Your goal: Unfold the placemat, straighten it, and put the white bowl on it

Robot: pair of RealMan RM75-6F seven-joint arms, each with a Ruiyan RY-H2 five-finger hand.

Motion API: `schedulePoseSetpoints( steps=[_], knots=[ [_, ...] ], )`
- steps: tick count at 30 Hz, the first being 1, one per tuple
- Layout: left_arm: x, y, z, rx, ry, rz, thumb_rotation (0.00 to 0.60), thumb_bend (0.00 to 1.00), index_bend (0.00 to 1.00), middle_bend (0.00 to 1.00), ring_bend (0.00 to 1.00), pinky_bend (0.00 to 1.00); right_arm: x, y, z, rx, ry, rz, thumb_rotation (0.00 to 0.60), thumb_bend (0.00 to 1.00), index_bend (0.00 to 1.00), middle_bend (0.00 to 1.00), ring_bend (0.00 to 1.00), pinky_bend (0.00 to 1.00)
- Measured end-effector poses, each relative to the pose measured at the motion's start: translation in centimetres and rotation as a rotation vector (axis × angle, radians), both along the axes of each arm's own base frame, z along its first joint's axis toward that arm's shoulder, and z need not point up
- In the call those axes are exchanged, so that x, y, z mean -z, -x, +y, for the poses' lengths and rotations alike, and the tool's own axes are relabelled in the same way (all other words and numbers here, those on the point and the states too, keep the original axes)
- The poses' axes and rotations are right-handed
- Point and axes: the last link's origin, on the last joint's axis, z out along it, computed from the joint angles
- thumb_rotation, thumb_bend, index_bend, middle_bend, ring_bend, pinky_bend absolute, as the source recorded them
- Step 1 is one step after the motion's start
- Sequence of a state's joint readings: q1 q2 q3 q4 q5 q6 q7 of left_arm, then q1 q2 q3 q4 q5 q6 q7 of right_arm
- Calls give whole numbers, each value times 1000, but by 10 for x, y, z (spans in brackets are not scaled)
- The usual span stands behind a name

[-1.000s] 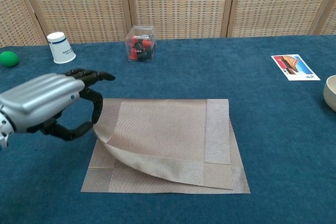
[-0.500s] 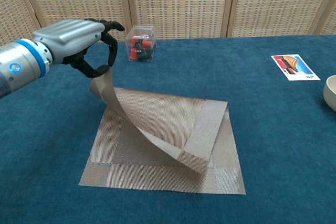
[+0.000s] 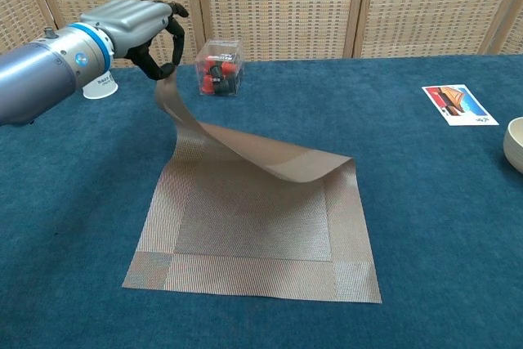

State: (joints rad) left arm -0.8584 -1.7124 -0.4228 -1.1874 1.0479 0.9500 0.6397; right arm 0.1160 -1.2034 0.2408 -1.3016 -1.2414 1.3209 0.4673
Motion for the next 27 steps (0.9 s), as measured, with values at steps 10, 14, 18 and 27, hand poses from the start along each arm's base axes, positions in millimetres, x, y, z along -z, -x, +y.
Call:
schedulePoseSetpoints(
  steps=[10,14,18,27],
  knots=[
    [4,0,36,-83,-72,41,600,532,630,0,0,0,0,5,-3,21,2,3,600,226,179,0,0,0],
    [7,0,42,-95,-84,72,600,532,630,0,0,0,-2,5,-3,22,8,5,600,225,179,0,0,0],
    [13,-2,45,-99,-86,95,600,532,630,0,0,0,0,5,-3,20,3,5,600,225,178,0,0,0],
    [21,-12,53,-92,-86,120,600,531,630,0,0,0,1,7,-3,28,-2,6,600,226,179,0,0,0]
  ],
)
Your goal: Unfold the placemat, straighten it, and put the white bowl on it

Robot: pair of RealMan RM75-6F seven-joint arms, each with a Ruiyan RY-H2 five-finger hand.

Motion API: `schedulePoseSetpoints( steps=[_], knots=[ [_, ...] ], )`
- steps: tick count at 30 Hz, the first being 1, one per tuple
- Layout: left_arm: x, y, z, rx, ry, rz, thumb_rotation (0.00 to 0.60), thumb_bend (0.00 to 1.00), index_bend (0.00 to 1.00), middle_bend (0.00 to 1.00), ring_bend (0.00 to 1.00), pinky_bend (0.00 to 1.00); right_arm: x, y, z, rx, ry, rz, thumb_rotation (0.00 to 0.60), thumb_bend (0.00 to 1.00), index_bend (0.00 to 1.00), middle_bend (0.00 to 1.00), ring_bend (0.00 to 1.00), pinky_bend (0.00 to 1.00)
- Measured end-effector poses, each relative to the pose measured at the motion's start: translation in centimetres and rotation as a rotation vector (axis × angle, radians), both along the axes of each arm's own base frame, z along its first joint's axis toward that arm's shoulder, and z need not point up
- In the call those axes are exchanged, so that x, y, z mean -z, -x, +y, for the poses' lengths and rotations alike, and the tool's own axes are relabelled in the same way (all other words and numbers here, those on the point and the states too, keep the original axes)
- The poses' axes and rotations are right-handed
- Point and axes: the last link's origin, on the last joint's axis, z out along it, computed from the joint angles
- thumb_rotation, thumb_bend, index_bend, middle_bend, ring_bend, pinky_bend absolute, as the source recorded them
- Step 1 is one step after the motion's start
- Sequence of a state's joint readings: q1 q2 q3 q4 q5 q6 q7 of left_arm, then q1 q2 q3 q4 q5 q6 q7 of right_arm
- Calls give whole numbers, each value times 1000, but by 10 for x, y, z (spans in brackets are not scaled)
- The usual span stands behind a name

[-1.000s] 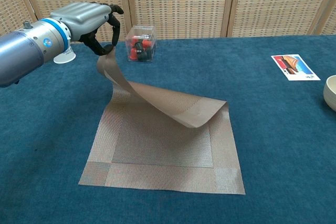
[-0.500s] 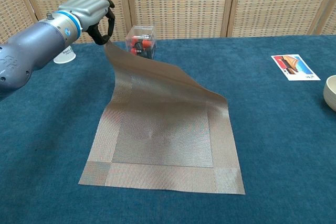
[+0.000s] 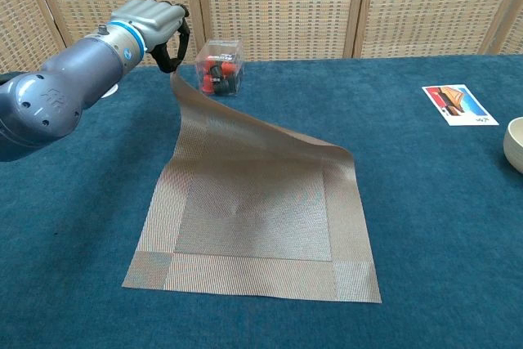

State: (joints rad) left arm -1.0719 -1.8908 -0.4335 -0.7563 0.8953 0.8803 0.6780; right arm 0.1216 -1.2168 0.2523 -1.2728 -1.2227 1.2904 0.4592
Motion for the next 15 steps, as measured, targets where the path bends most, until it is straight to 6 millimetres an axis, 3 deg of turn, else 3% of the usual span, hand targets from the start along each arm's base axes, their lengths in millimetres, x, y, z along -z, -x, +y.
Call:
schedulePoseSetpoints(
  steps=[12,15],
  knots=[
    [4,-17,21,-28,-60,28,600,531,627,0,0,0,1,6,-3,23,-3,2,600,225,179,0,0,0],
    [10,-19,21,-39,-56,30,600,512,558,0,0,0,2,7,-3,25,-8,4,600,225,179,0,0,0]
  ],
)
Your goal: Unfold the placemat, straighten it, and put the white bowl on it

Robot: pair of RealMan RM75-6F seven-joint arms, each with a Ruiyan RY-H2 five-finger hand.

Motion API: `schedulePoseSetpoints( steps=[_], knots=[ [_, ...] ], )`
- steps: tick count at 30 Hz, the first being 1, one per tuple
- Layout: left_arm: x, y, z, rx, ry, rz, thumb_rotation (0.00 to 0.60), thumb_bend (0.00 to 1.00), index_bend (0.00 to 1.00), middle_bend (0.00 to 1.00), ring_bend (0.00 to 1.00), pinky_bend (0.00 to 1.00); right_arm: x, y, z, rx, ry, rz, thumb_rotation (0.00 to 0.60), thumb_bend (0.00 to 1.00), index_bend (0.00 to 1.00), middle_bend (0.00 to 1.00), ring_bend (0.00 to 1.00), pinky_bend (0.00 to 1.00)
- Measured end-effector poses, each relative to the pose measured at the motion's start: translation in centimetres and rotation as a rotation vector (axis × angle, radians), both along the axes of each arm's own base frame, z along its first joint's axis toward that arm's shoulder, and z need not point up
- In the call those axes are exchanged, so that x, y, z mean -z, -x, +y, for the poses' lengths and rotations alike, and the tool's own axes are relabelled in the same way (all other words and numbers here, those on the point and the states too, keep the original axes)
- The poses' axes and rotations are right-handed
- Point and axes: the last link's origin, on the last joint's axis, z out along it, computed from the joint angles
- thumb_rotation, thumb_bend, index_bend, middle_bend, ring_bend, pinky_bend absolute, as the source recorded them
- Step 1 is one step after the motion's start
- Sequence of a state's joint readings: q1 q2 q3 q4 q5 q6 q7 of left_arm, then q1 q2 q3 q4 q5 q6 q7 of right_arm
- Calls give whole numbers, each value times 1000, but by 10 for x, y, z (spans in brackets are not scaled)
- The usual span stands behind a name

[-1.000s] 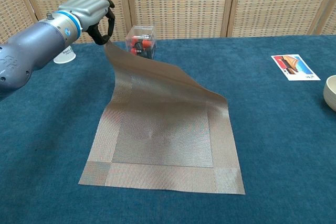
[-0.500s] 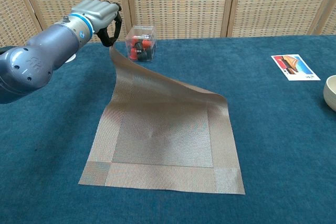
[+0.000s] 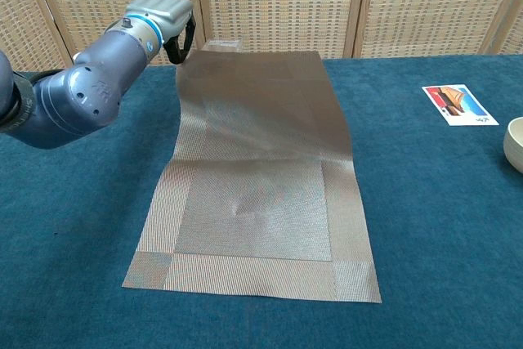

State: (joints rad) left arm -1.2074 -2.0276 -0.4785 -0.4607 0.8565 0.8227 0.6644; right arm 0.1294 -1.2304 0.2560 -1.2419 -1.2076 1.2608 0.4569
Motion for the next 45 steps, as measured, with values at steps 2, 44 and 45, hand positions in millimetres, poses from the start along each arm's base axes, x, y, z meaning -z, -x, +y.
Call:
schedulePoseSetpoints(
  steps=[2,44,45],
  knots=[
    [2,0,0,-4,4,5,600,466,455,0,0,0,1,0,0,-1,-3,1,600,225,179,0,0,0],
    [-126,145,-168,81,-78,-272,600,102,138,0,0,0,19,-21,5,-82,-76,28,600,104,191,0,0,0],
    [-133,154,-182,69,-84,-270,600,102,138,0,0,0,19,-23,6,-88,-77,29,600,98,191,0,0,0]
  ],
)
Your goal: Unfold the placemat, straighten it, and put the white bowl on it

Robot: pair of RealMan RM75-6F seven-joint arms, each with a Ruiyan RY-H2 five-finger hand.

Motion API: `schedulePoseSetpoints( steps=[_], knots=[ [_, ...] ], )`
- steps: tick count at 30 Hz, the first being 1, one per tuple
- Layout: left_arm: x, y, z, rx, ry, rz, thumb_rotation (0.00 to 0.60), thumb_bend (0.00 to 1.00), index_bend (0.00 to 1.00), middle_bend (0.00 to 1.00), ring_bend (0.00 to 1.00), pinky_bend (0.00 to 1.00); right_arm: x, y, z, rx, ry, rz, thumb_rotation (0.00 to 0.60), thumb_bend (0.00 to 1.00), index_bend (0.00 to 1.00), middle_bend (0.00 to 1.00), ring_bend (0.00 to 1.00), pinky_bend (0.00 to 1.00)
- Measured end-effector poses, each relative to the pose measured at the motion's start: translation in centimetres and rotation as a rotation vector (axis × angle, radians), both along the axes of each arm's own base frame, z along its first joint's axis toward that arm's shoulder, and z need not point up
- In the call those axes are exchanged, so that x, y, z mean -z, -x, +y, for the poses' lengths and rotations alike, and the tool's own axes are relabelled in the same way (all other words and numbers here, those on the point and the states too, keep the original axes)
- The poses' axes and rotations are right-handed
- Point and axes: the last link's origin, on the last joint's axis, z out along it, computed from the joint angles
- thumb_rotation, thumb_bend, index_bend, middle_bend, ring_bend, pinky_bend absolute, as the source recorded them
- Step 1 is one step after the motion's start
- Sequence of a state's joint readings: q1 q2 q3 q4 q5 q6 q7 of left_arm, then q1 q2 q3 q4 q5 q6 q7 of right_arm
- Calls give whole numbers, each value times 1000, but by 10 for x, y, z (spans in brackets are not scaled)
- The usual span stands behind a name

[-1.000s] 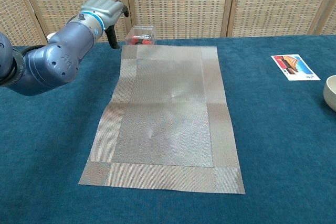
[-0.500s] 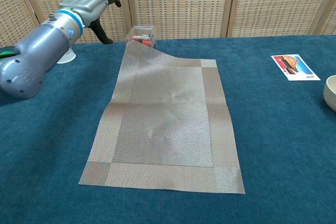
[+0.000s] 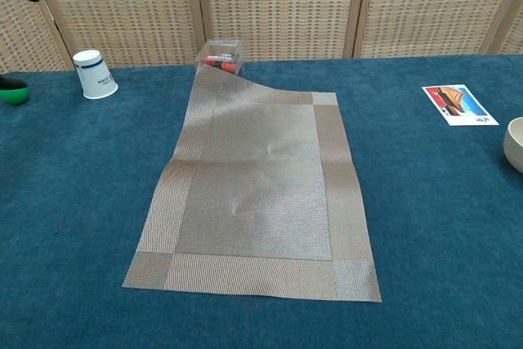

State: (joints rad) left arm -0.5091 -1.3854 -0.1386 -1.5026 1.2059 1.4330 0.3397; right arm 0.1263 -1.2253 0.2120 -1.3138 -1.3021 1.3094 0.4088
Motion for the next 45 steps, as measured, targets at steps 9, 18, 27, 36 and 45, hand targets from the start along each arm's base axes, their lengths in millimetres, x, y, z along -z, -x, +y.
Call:
schedulePoseSetpoints(
  steps=[9,18,27,36,45],
  knots=[
    [-23,44,-87,-99,-29,5,600,102,95,0,0,0,2,-12,6,-59,-24,9,600,54,191,0,0,0],
    [-32,75,-166,-200,-8,-1,600,102,92,0,0,0,15,-36,16,-226,-95,52,600,46,232,0,0,0],
    [-39,80,-175,-191,-38,-10,600,102,92,0,0,0,51,-90,28,-467,-231,21,600,46,253,17,0,0],
    [-38,83,-175,-195,-28,-13,600,101,92,0,0,0,100,-148,19,-583,-356,37,600,42,269,32,0,0],
    [-38,85,-173,-200,-33,-21,600,100,92,0,0,0,158,-179,16,-623,-458,49,600,40,267,31,0,0]
  ],
)
